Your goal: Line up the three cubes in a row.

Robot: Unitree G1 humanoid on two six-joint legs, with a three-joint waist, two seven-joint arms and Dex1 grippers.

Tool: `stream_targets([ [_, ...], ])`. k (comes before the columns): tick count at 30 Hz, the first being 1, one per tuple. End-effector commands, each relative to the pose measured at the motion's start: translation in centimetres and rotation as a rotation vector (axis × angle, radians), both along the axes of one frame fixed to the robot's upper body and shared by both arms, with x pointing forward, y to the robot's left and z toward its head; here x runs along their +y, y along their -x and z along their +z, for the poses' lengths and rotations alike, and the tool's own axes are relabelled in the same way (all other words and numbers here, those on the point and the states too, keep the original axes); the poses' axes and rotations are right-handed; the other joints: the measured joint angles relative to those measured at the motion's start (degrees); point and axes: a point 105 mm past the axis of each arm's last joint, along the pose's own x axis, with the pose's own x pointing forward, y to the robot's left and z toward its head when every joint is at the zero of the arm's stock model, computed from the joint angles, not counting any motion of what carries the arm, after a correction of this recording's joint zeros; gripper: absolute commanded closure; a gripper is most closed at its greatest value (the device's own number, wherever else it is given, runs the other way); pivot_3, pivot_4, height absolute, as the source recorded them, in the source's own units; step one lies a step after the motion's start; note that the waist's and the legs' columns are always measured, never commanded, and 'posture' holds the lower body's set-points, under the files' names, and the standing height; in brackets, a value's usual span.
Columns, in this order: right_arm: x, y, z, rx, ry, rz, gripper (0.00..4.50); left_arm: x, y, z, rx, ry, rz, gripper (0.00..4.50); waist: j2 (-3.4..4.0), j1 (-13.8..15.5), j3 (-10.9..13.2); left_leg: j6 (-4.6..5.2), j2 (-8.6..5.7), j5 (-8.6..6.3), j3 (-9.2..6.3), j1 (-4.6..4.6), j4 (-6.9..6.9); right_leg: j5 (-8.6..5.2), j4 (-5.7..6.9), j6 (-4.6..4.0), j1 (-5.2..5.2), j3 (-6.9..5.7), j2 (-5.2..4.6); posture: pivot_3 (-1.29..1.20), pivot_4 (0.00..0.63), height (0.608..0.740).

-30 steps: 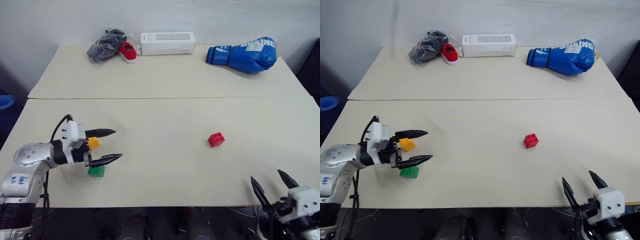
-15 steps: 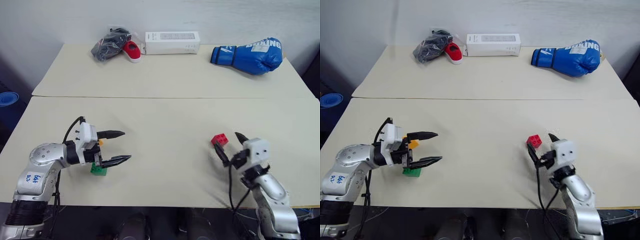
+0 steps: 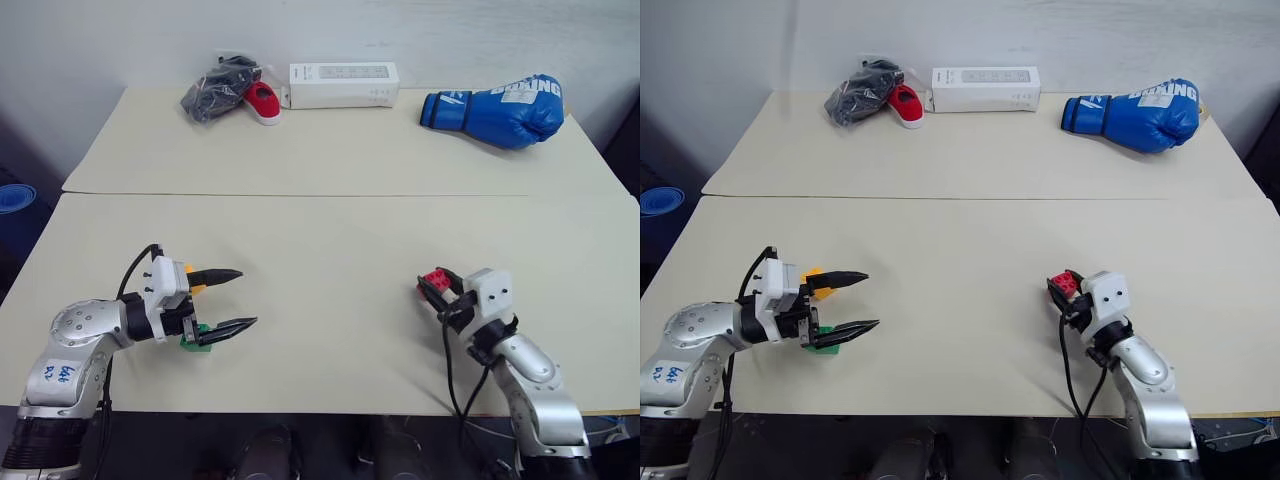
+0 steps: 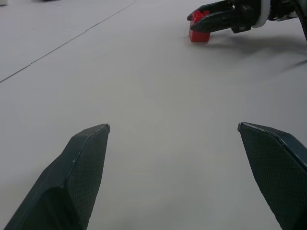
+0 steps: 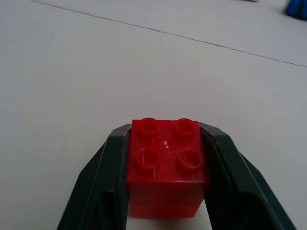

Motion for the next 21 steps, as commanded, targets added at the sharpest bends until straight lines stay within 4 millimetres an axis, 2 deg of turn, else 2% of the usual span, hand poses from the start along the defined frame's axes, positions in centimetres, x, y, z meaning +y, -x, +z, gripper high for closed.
stream_targets([
  [1, 0.8, 1.7, 3.1, -0.103, 0.046, 0.327, 3.0, 0.0, 0.4, 0.9, -0.036, -0.016, -0.013, 0.0, -0.01, 0.02, 0.01, 0.0, 0.0, 0.0, -0.02, 0.01, 0.0, 0.0, -0.01, 0.0, 0.01, -0.01, 0.01, 0.0, 0.15, 0.74],
  [3, 0.9, 2.6, 2.9, -0.066, 0.128, 0.522, 3.0, 0.0, 0.5, 0.8, -0.031, -0.019, -0.019, 0.0, -0.02, 0.07, 0.01, 0.03, 0.01, 0.01, -0.04, 0.02, 0.0, 0.0, -0.02, 0.0, 0.05, -0.04, 0.01, 0.0, 0.15, 0.74],
  [5, 0.0, 2.9, 2.0, 0.017, 0.238, 0.657, 3.0, 0.0, 0.5, 0.8, -0.028, -0.022, -0.027, 0.0, -0.03, 0.06, 0.01, 0.04, 0.01, 0.01, -0.05, 0.05, 0.0, 0.0, -0.05, 0.0, 0.09, -0.07, 0.0, 0.0, 0.15, 0.74],
  [8, -0.7, 2.1, 2.0, 0.024, 0.284, 0.749, 3.0, 0.0, 0.4, 0.9, -0.025, -0.025, -0.038, 0.0, -0.07, 0.06, 0.04, 0.05, 0.01, 0.02, -0.06, 0.05, 0.01, 0.0, -0.07, 0.0, 0.11, -0.11, 0.0, 0.0, 0.15, 0.74],
  [11, -0.4, 1.0, 0.7, 0.045, 0.357, 0.897, 3.0, -0.5, 0.9, 1.2, -0.004, -0.03, -0.085, 0.0, -0.11, -0.27, 0.06, 0.03, 0.01, 0.04, -0.05, 0.05, 0.03, 0.0, -0.05, 0.0, 0.11, -0.12, 0.01, 0.0, 0.15, 0.74],
  [20, 1.9, -0.4, -1.1, 0.065, 0.325, 0.975, 3.0, -0.4, 1.1, 2.1, -0.002, -0.033, -0.093, 0.0, -0.13, -0.05, 0.05, -0.01, 0.0, 0.13, -0.12, 0.0, 0.18, 0.03, -0.05, 0.05, 0.18, -0.18, -0.03, 0.0, 0.15, 0.74],
  [21, 2.0, -0.7, -0.9, 0.063, 0.301, 0.967, 2.65, -0.4, 1.1, 2.2, -0.001, -0.034, -0.091, 0.0, -0.13, -0.06, 0.05, -0.01, 0.0, 0.13, -0.14, 0.01, 0.21, 0.03, -0.03, 0.05, 0.2, -0.18, -0.04, 0.0, 0.15, 0.74],
])
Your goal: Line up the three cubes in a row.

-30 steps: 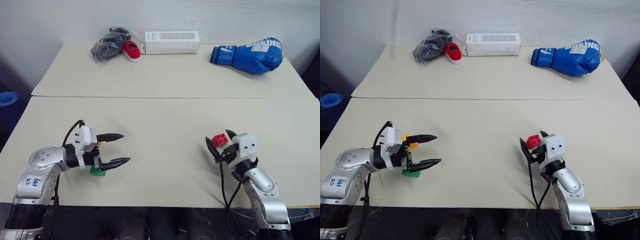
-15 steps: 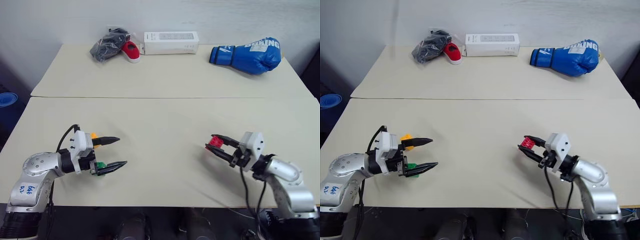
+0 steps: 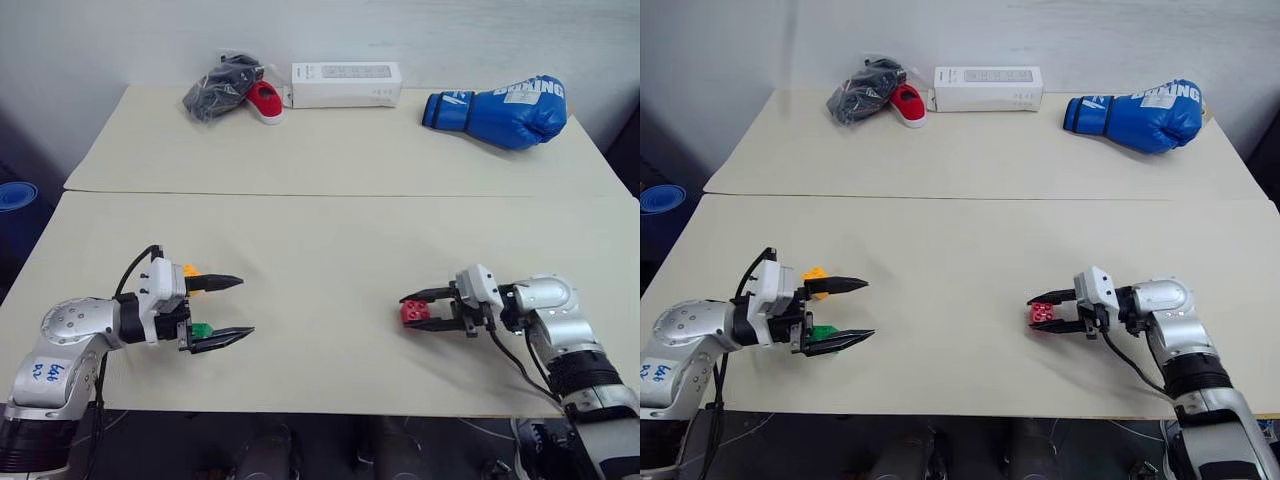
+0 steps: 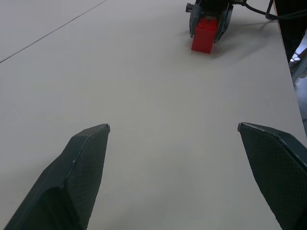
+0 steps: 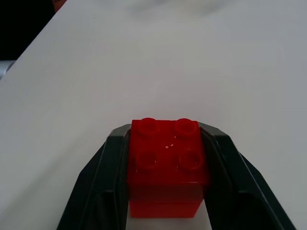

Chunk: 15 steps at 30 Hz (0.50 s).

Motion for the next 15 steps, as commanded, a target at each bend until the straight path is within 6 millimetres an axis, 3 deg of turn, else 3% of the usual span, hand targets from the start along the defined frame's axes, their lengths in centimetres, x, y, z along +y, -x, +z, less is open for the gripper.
stream_targets([
  [1, 0.3, 0.0, 0.1, 0.029, -0.025, 0.035, 2.29, -0.1, 0.4, 1.6, -0.051, -0.001, -0.02, 0.0, 0.0, -0.01, 0.0, 0.0, 0.0, 0.0, 0.0, 0.0, 0.01, 0.0, 0.02, 0.0, -0.01, 0.01, -0.01, 0.0, 0.15, 0.74],
  [5, 0.4, 0.3, 1.6, -0.038, -0.039, 0.062, 1.01, 1.2, 0.5, 2.3, -0.056, -0.008, 0.031, 0.0, 0.05, -0.01, 0.03, -0.04, 0.02, -0.02, -0.04, -0.04, 0.0, 0.0, 0.03, -0.01, -0.07, 0.0, 0.0, 0.0, 0.15, 0.74],
  [8, 0.0, 1.1, 2.9, -0.09, -0.044, 0.076, 0.12, 3.7, 1.0, 2.8, -0.043, -0.013, 0.127, 0.0, 0.07, -0.08, 0.04, -0.04, 0.02, -0.02, -0.05, -0.06, 0.0, 0.0, 0.02, -0.01, -0.1, 0.0, 0.0, 0.0, 0.15, 0.74],
  [11, -0.3, 1.7, 3.9, -0.133, -0.066, 0.056, 0.05, 6.2, 1.9, 2.5, -0.004, -0.023, 0.218, 0.0, 0.08, -0.04, 0.04, -0.08, 0.04, -0.04, -0.07, -0.05, -0.02, -0.01, -0.02, -0.01, -0.09, -0.01, 0.01, 0.0, 0.15, 0.74],
  [15, -0.8, 4.7, 5.7, -0.232, -0.264, 0.042, 0.05, 13.7, 5.0, 0.2, 0.108, -0.041, 0.5, 0.0, 0.08, 0.01, 0.04, -0.11, 0.06, -0.08, -0.08, -0.04, -0.12, -0.02, -0.09, -0.04, -0.09, -0.02, 0.02, 0.0, 0.15, 0.74],
])
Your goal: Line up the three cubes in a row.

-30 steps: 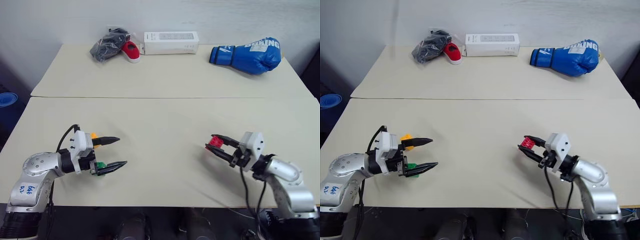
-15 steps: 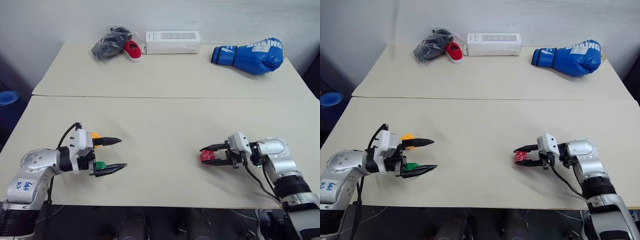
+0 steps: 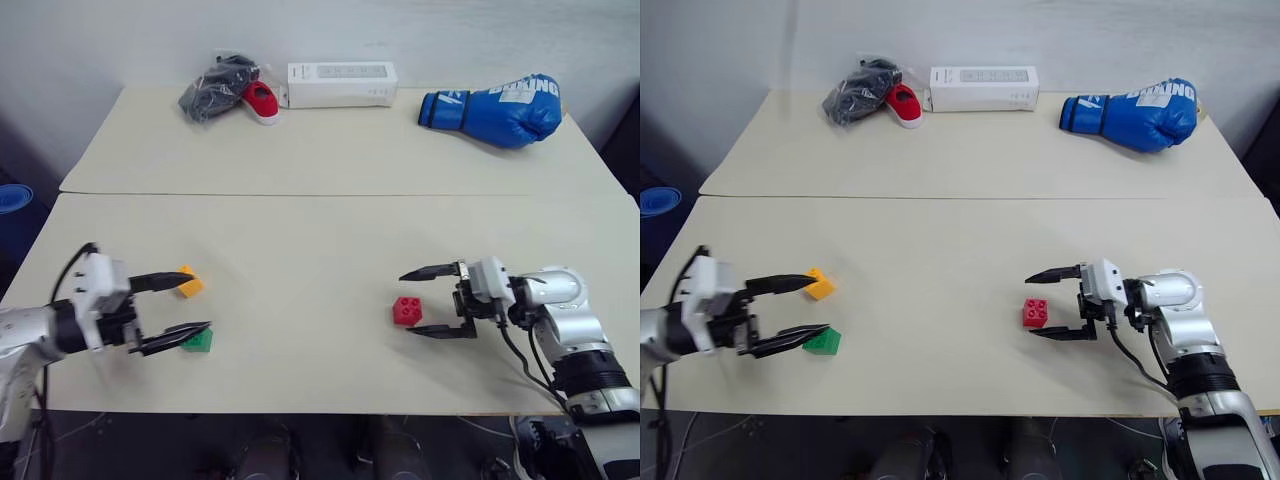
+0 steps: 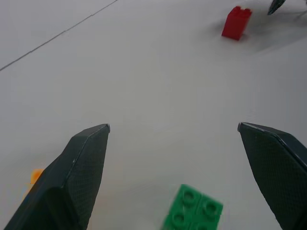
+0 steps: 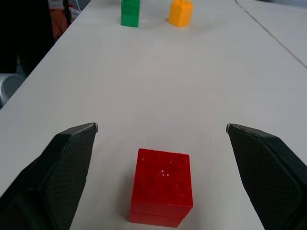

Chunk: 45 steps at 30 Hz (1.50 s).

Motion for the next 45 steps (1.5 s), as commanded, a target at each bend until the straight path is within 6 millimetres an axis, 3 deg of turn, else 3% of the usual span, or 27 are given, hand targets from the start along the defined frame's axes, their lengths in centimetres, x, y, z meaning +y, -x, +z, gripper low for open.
stream_targets([
  [1, -0.6, 2.4, 2.4, -0.106, -0.182, 0.002, 0.05, 6.1, 2.6, -0.9, 0.057, -0.017, 0.229, 0.0, 0.0, 0.0, 0.0, -0.01, 0.01, -0.01, 0.0, 0.02, -0.05, 0.0, -0.05, -0.01, 0.01, -0.02, 0.03, 0.0, 0.15, 0.74],
  [6, -1.2, 4.0, 1.6, 0.036, -0.223, -0.05, 0.05, 9.6, 4.6, -2.3, 0.118, -0.015, 0.379, 0.0, -0.08, 0.58, -0.04, 0.1, -0.04, -0.2, 0.03, 0.02, -0.06, 0.03, -0.31, 0.04, 0.02, 0.03, -0.12, 0.0, 0.15, 0.74],
  [9, -1.0, 4.3, 1.8, 0.02, -0.24, -0.067, 0.05, 9.8, 4.8, -2.7, 0.134, -0.007, 0.385, 0.0, -0.1, 0.94, -0.05, -0.17, -0.06, -0.36, 0.0, 0.05, -0.06, 0.03, -0.29, 0.02, -0.02, 0.08, -0.2, 0.0, 0.15, 0.74],
  [15, -0.1, 5.0, 1.7, -0.019, -0.243, -0.061, 0.05, 4.2, 2.8, -2.3, 0.077, -0.01, 0.136, 0.0, -0.09, 1.44, -0.05, -0.26, -0.03, -0.42, 0.02, 0.01, -0.08, 0.0, -0.29, -0.04, -0.09, 0.07, -0.17, 0.0, 0.15, 0.74],
  [21, 0.1, 4.9, 1.4, -0.004, -0.227, -0.062, 0.05, -1.1, -0.2, -2.4, 0.016, -0.133, -0.179, 0.0, -0.08, 1.51, -0.05, -0.21, -0.05, -0.35, 0.07, 0.05, -0.08, 0.0, -0.18, -0.04, -0.07, 0.08, -0.13, 0.0, 0.15, 0.74],
  [30, 0.0, 4.8, 1.3, -0.017, -0.219, -0.089, 0.05, -3.0, -3.1, -4.6, 0.033, -0.275, -0.4, 0.0, -0.07, 0.54, -0.04, 0.08, -0.04, -0.14, 0.21, 0.04, -0.07, 0.0, 0.1, -0.03, -0.09, 0.08, 0.0, 0.0, 0.15, 0.74],
  [33, -0.3, 4.8, 1.2, -0.024, -0.217, -0.121, 0.0, -3.0, -3.5, -4.9, 0.04, -0.296, -0.434, 0.52, -0.07, 0.35, -0.04, 0.11, -0.07, -0.12, 0.21, 0.03, -0.07, 0.01, 0.11, -0.01, -0.08, 0.07, -0.01, 0.0, 0.15, 0.74],
  [37, -0.7, 5.2, 1.0, -0.023, -0.211, -0.153, 0.0, -2.9, -3.7, -4.8, 0.039, -0.299, -0.46, 1.58, -0.07, 0.25, -0.04, 0.11, -0.06, -0.12, 0.2, 0.02, -0.07, 0.01, 0.09, -0.01, -0.09, 0.06, 0.0, 0.0, 0.15, 0.74],
  [42, -1.5, 5.6, 0.8, -0.029, -0.2, -0.204, 0.0, -4.5, -3.3, -4.1, 0.038, -0.293, -0.545, 2.94, -0.08, 0.24, -0.04, 0.13, -0.06, -0.11, 0.21, 0.04, -0.05, 0.01, 0.11, -0.01, -0.07, 0.08, -0.02, 0.0, 0.15, 0.74],
  [45, -2.9, 5.4, 1.2, -0.049, -0.191, -0.274, 0.0, -7.4, -3.5, -3.1, 0.02, -0.267, -0.605, 2.99, -0.08, 0.3, -0.04, 0.14, -0.07, -0.11, 0.21, 0.03, -0.05, 0.02, 0.1, 0.0, -0.06, 0.09, -0.02, 0.0, 0.15, 0.74],
])
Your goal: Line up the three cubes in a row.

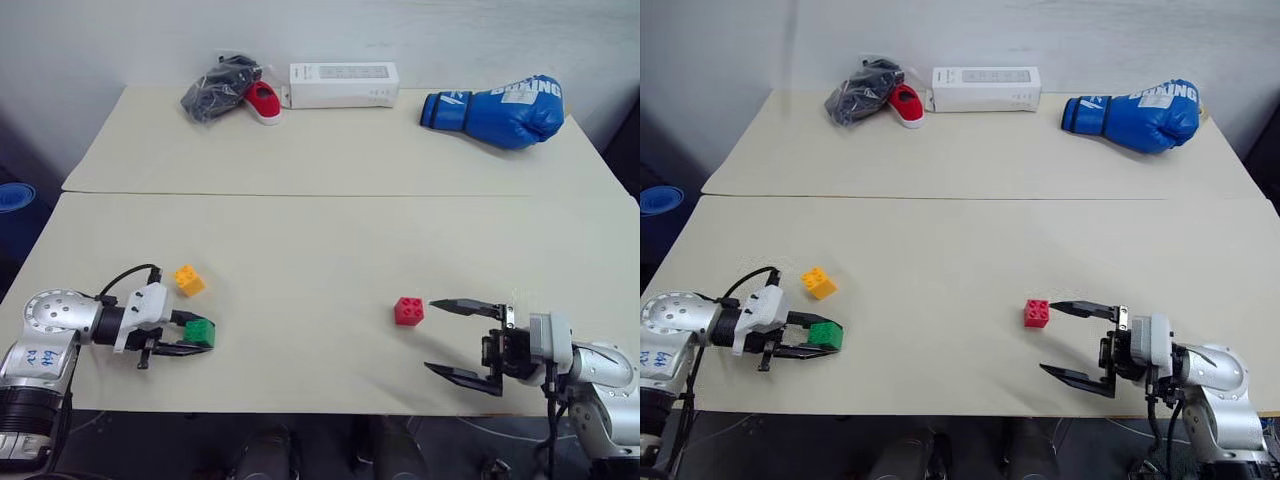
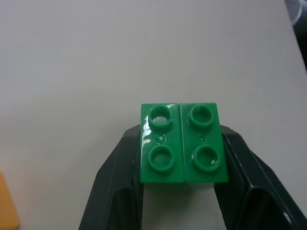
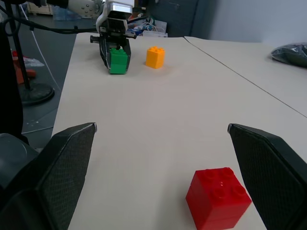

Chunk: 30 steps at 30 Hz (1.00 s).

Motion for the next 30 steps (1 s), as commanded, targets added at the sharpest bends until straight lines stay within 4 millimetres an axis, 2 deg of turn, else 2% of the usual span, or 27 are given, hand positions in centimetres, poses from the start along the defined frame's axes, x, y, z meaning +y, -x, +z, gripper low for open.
stream_targets([
  [1, -2.3, -0.1, 1.8, -0.075, 0.022, -0.104, 0.0, -4.6, -0.2, 2.3, -0.019, 0.063, -0.104, 2.99, 0.0, 0.31, 0.0, 0.0, 0.0, 0.0, -0.01, 0.01, 0.0, 0.0, 0.0, 0.0, 0.01, 0.0, 0.0, 0.0, 0.15, 0.74],
  [3, -3.6, -0.1, 2.0, -0.082, 0.037, -0.162, 0.0, -8.0, -0.2, 3.2, -0.005, 0.096, -0.155, 2.99, 0.03, 1.36, 0.02, 0.08, -0.09, 0.04, -0.05, -0.02, 0.03, 0.04, -0.01, 0.07, 0.05, -0.01, -0.05, 0.0, 0.15, 0.74],
  [7, -4.9, 0.1, 2.1, -0.082, 0.03, -0.244, 0.0, -14.3, -2.8, 3.9, -0.067, 0.051, -0.184, 2.99, -0.02, 2.12, -0.01, 0.19, -0.21, 0.12, -0.12, 0.01, 0.1, 0.11, -0.1, 0.2, 0.25, -0.01, -0.01, 0.0, 0.15, 0.74],
  [10, -4.7, 0.1, 2.1, -0.08, 0.021, -0.255, 0.0, -17.0, -3.5, 3.7, -0.018, 0.061, -0.216, 2.99, -0.02, 1.75, 0.0, 0.2, -0.24, 0.15, -0.05, 0.01, 0.11, 0.12, -0.06, 0.22, 0.22, 0.04, 0.2, 0.0, 0.15, 0.74],
  [13, -4.5, 0.3, 1.9, -0.082, 0.015, -0.263, 0.0, -18.1, -5.3, 2.0, -0.085, -0.078, -0.228, 2.99, -0.02, 1.21, -0.01, 0.15, -0.17, 0.18, 0.01, 0.04, 0.11, 0.12, -0.09, 0.22, 0.22, 0.08, 0.4, 0.0, 0.15, 0.74],
  [16, -4.4, 0.6, 1.8, -0.079, 0.01, -0.272, 0.0, -19.6, -5.9, 1.7, -0.078, -0.081, -0.233, 2.99, -0.03, 1.33, 0.0, 0.06, -0.02, 0.22, 0.05, 0.05, 0.11, 0.12, -0.11, 0.21, 0.17, 0.14, 0.67, 0.0, 0.15, 0.74],
  [19, -4.3, 1.1, 1.6, -0.07, 0.011, -0.276, 0.0, -20.1, -6.6, 1.4, -0.086, -0.093, -0.203, 2.99, -0.03, 1.59, 0.0, 0.06, 0.0, 0.22, -0.05, -0.03, 0.2, 0.11, -0.1, 0.19, 0.16, 0.18, 0.67, 0.0, 0.15, 0.74],
  [26, -4.3, 1.5, 1.1, -0.058, 0.009, -0.295, 0.0, -20.4, -5.7, 0.6, -0.043, -0.09, -0.207, 2.99, -0.03, 1.6, 0.0, 0.1, -0.01, 0.19, -0.17, -0.05, 0.35, 0.11, -0.07, 0.19, 0.23, 0.14, 0.59, 0.0, 0.15, 0.74],
  [28, -4.3, 1.3, 1.1, -0.058, 0.009, -0.298, 0.0, -20.5, -5.7, 0.7, -0.047, -0.088, -0.202, 2.28, -0.03, 1.57, 0.0, 0.1, -0.01, 0.19, -0.18, -0.05, 0.37, 0.11, -0.06, 0.19, 0.23, 0.14, 0.57, 0.0, 0.15, 0.74],
  [30, -4.4, 1.0, 1.1, -0.061, 0.01, -0.297, 0.0, -20.8, -5.7, 1.3, -0.062, -0.06, -0.205, 1.76, -0.03, 1.54, 0.0, 0.1, -0.01, 0.19, -0.18, -0.06, 0.39, 0.11, -0.04, 0.19, 0.23, 0.14, 0.57, 0.0, 0.15, 0.74],
])
